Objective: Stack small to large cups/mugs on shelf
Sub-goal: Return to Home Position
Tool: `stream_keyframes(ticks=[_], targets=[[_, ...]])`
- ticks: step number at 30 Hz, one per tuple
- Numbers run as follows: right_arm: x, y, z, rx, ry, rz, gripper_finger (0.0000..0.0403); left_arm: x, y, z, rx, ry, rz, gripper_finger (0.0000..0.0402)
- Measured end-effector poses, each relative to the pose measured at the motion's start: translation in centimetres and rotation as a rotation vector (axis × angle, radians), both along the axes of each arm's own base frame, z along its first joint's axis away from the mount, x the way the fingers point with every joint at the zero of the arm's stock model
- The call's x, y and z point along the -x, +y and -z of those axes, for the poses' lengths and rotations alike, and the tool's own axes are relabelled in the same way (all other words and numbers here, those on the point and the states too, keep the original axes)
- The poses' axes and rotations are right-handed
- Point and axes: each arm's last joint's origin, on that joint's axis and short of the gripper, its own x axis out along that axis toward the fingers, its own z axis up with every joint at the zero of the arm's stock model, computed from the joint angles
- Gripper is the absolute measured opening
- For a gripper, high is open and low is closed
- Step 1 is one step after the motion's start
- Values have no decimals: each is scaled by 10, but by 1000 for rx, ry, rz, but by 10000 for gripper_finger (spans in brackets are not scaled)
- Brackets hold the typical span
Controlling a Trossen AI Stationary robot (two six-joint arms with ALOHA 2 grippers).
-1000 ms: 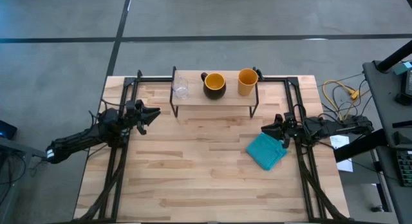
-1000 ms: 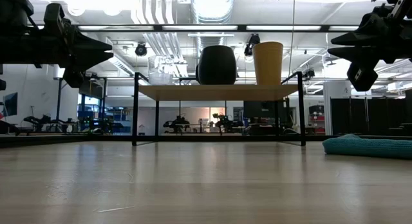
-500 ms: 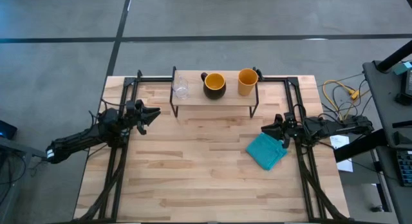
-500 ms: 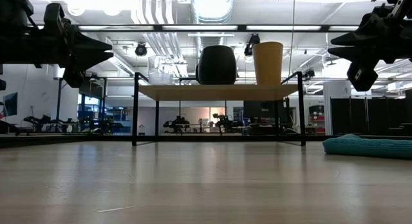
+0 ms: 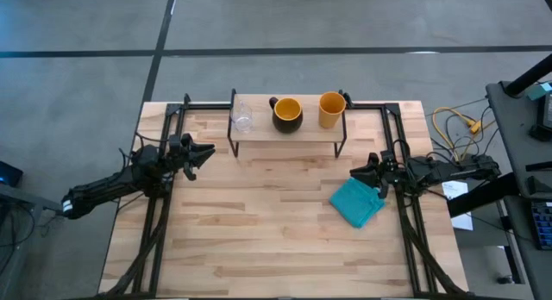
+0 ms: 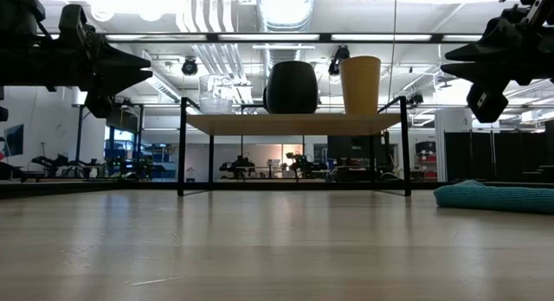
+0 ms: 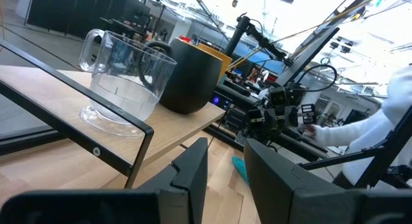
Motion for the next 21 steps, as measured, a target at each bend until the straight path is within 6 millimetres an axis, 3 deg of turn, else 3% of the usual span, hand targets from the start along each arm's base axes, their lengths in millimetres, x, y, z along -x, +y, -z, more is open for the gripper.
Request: stream_keyframes(ticks=[21], targets=[[0,0,0,0,0,1,73,0,0,0,0,1,0,89]])
